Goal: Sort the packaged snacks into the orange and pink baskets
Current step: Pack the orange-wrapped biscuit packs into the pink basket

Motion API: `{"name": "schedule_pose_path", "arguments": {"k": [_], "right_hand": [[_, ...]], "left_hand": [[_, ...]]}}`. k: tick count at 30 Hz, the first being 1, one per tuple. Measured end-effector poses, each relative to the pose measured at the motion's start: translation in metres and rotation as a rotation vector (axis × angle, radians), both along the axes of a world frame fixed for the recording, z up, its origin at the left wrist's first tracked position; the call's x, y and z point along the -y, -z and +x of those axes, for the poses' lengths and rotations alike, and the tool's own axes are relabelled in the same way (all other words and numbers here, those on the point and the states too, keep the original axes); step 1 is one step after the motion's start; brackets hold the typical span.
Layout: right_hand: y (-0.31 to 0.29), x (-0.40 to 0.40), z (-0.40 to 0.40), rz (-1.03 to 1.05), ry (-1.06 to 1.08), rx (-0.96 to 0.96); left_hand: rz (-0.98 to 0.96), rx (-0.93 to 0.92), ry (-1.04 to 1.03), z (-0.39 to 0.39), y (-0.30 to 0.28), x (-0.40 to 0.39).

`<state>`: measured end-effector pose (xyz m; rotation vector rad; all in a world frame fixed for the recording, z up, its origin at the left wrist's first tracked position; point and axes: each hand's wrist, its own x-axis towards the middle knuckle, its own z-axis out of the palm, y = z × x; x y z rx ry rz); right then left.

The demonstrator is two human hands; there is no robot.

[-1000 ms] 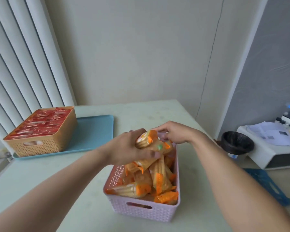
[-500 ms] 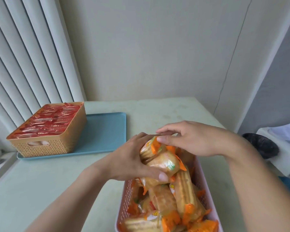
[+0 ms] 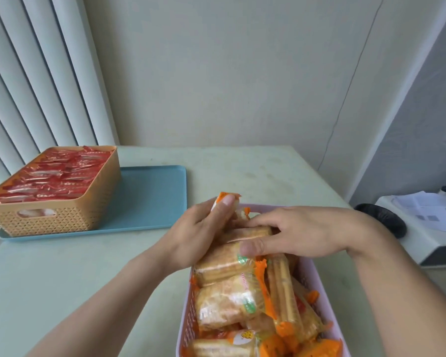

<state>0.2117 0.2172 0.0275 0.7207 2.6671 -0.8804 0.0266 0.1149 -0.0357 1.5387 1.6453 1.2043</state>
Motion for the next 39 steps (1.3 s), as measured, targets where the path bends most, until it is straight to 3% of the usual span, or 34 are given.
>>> {"name": "schedule_pose_path", "arguments": {"k": [5,12,27,32,36,39], "right_hand": [[0.006,-0.008,-0.011,0.187,0.251,-0.25],[0.029,-0.006,-0.033,0.233,0.159,-0.006],[0.029,-0.013,-0.031,0.129,0.252,-0.073],[0.026,-0.009,-0.03,0.163,0.223,-0.019],[0.024,-0.007,-0.034,0.17,0.209,0.021],[0.027,-0.009,-0.034,0.106,0.298,-0.086]], "left_hand": [[0.026,0.226,-0.162,-0.01,-0.001,-0.008],[-0.041,0.365,-0.168,-0.033,0.01,-0.038],[-0.072,-0.027,-0.318,-0.021,0.014,-0.037],[0.004,0.042,-0.34,-0.023,0.011,-0.034],[0.034,-0.194,-0.333,-0.023,0.006,-0.032],[-0.06,-0.274,-0.204,-0.025,0.005,-0.03]]}}
